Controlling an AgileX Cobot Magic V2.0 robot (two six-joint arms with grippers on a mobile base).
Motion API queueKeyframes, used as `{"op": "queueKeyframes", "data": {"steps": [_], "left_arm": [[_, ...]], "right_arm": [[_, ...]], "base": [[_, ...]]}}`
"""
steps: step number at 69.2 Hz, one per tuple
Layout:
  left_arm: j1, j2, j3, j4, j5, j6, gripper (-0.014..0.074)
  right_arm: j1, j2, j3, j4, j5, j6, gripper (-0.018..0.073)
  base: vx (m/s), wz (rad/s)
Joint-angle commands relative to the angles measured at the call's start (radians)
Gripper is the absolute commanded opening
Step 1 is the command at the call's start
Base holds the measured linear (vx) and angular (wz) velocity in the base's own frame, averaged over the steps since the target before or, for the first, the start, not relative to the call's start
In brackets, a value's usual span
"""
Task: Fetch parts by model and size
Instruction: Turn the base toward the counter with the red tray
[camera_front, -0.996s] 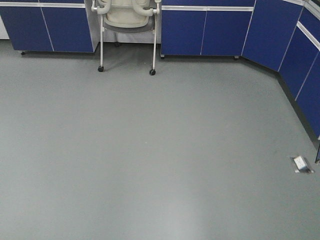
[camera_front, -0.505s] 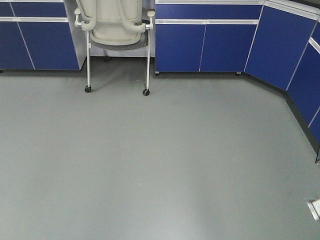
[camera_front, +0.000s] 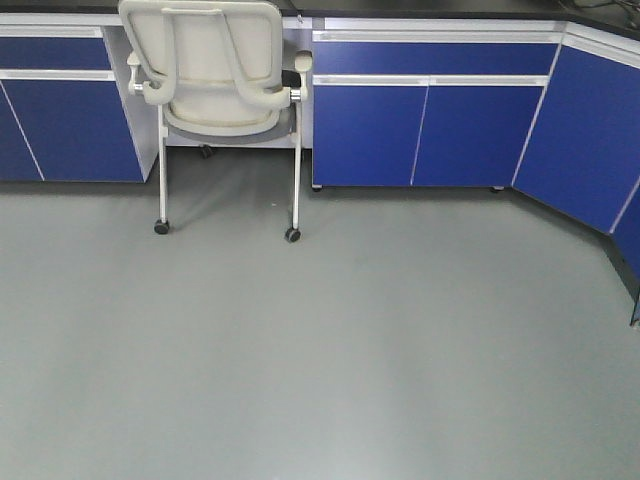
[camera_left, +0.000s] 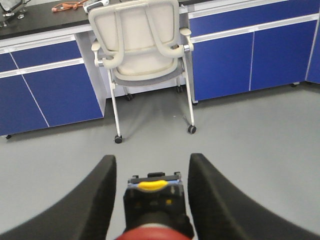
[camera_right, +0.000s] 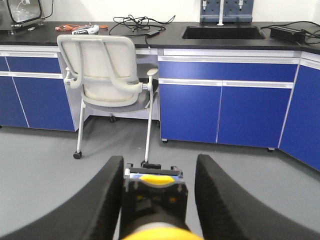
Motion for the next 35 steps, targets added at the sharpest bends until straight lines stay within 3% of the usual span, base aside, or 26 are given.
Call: {"op": "queueKeyframes", "data": {"steps": [1, 21, 35], "left_arm": [[-0.005, 0.009, -0.024, 0.013, -0.065, -0.007, -0.0006], [-0.005, 0.009, -0.024, 0.013, -0.065, -0.007, -0.0006], [-0.005, 0.009, -0.024, 0.013, -0.065, -0.007, -0.0006]], "right_arm": [[-0.002, 0.007, -0.027, -0.004, -0.078, -0.006, -0.0005], [-0.002, 0.007, -0.027, -0.004, -0.078, -0.006, -0.0005], [-0.002, 0.007, -0.027, -0.004, -0.078, -0.006, -0.0005]], "base": [[0.52, 0.07], [0.44, 0.0], [0.27, -0.25]]}}
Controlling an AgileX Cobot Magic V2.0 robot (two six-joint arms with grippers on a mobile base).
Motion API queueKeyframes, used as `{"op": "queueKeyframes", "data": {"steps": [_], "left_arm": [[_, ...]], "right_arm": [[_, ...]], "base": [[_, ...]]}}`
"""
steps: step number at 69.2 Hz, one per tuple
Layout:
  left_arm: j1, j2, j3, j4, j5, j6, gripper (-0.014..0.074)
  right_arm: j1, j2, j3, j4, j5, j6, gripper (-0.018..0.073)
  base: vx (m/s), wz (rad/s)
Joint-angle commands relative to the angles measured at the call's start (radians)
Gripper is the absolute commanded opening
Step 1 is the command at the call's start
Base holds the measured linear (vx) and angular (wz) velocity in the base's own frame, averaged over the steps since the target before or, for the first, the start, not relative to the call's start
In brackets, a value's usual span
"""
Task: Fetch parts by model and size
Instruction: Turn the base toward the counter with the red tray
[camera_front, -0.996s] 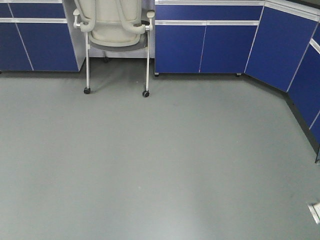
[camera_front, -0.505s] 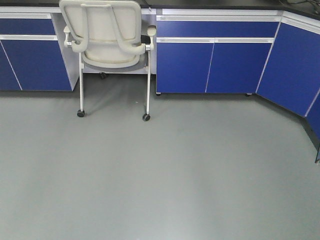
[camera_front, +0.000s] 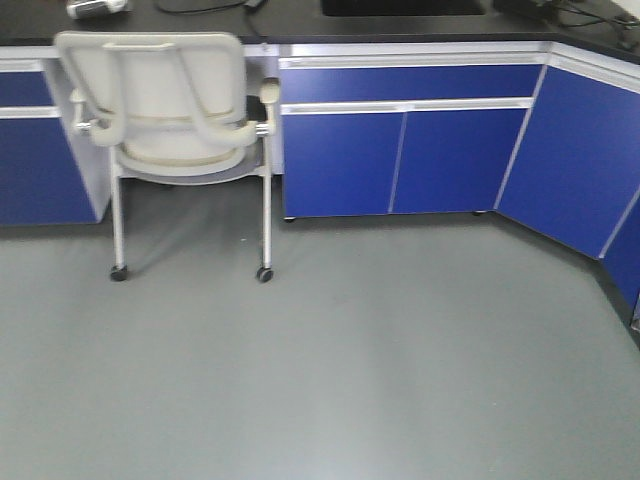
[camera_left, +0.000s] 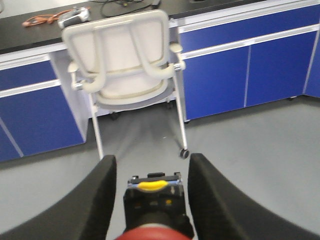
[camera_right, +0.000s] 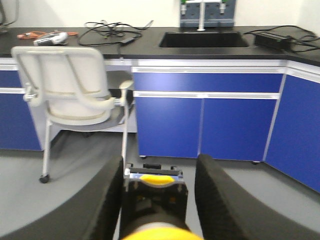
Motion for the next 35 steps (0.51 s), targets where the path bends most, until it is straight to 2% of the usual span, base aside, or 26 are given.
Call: {"op": "queueKeyframes", "data": {"steps": [1, 15, 35], "left_arm": [[-0.005, 0.009, -0.024, 0.013, -0.065, -0.007, -0.0006], [-0.005, 0.009, -0.024, 0.013, -0.065, -0.007, -0.0006], [-0.005, 0.009, -0.024, 0.013, -0.065, -0.007, -0.0006]], "right_arm": [[-0.002, 0.007, -0.027, -0.004, -0.078, -0.006, -0.0005], [-0.002, 0.007, -0.027, -0.004, -0.078, -0.006, -0.0005], [-0.002, 0.007, -0.027, -0.004, -0.078, -0.006, -0.0005]], "base": [[0.21, -0.39], [0.16, -0.55], [0.14, -0.73]]}}
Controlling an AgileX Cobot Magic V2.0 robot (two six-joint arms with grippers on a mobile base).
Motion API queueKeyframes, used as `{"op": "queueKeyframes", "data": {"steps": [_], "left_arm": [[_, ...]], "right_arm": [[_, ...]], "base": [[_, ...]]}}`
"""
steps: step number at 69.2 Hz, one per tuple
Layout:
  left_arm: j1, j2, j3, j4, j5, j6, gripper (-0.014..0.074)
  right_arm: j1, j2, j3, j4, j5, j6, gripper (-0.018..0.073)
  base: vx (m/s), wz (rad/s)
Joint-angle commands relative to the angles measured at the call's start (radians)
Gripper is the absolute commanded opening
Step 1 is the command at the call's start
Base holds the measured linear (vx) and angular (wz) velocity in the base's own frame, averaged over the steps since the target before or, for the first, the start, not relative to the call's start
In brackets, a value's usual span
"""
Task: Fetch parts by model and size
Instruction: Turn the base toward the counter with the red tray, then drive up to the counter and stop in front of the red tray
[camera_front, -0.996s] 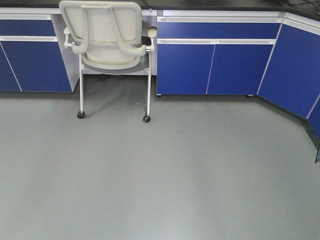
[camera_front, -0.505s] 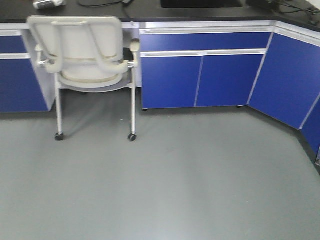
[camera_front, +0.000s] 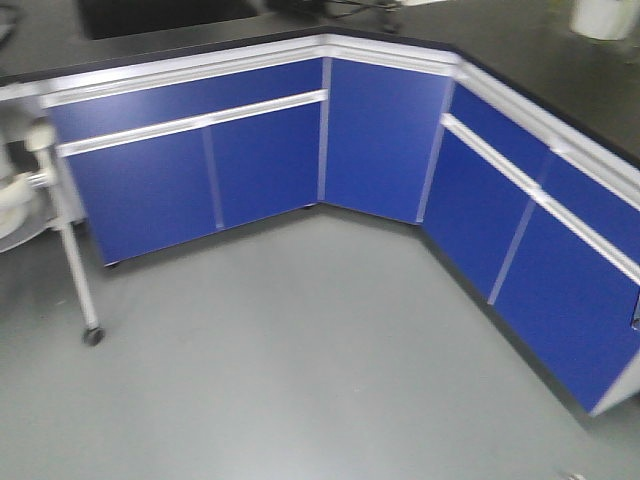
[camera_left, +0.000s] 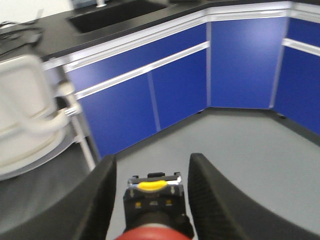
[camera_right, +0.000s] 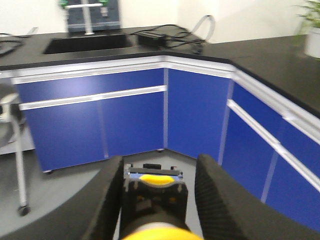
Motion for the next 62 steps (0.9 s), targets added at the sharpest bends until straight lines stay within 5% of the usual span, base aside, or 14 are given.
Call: {"op": "queueKeyframes", "data": {"steps": [1, 62], "left_arm": [[-0.005, 0.009, -0.024, 0.013, -0.065, -0.007, -0.0006], [-0.005, 0.009, -0.024, 0.013, -0.065, -0.007, -0.0006]], "right_arm": [[-0.002, 0.007, -0.027, -0.004, -0.078, -0.006, -0.0005], [-0.002, 0.007, -0.027, -0.004, -0.078, -0.006, -0.0005]], "base": [[0.15, -0.75], [0.19, -0.78]]}}
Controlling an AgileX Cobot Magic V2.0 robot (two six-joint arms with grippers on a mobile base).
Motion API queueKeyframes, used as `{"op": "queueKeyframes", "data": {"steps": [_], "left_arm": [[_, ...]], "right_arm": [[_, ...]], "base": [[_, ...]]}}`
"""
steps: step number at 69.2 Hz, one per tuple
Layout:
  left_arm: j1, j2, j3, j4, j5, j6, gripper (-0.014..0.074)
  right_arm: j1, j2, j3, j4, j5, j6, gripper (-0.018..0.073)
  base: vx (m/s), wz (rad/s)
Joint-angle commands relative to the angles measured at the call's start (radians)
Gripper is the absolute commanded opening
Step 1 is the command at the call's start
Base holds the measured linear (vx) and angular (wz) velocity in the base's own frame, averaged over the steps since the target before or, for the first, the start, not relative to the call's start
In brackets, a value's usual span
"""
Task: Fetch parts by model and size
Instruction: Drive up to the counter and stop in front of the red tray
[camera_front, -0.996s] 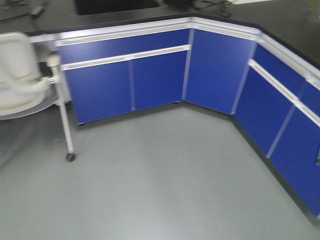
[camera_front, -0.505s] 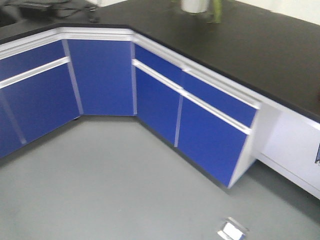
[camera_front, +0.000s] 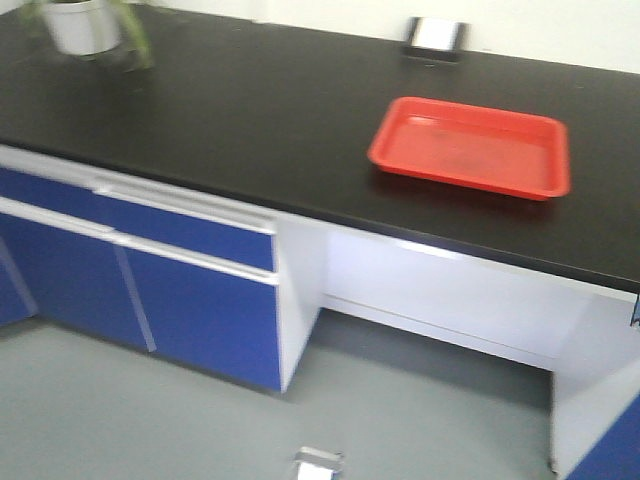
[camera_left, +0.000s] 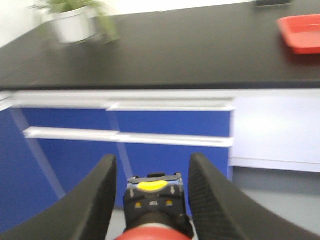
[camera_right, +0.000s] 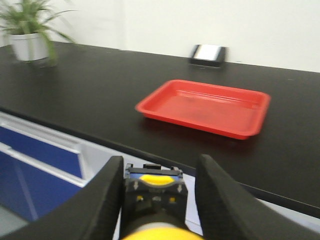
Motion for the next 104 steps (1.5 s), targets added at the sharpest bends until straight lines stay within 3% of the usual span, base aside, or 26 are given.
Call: {"op": "queueKeyframes", "data": {"steps": [1, 35, 104], "left_arm": [[-0.005, 0.009, -0.024, 0.013, -0.065, -0.007, -0.0006], [-0.005, 0.009, -0.024, 0.013, -0.065, -0.007, -0.0006], [-0.005, 0.009, -0.024, 0.013, -0.065, -0.007, -0.0006]], "right_arm": [[-0.002, 0.007, -0.027, -0.004, -0.078, -0.006, -0.0005], [-0.002, 0.007, -0.027, -0.004, -0.078, -0.006, -0.0005], [-0.002, 0.007, -0.027, -0.004, -0.078, -0.006, -0.0005]], "base": [[0.2, -0.77], [0.17, -0.56], [0.18, -0.06]]}}
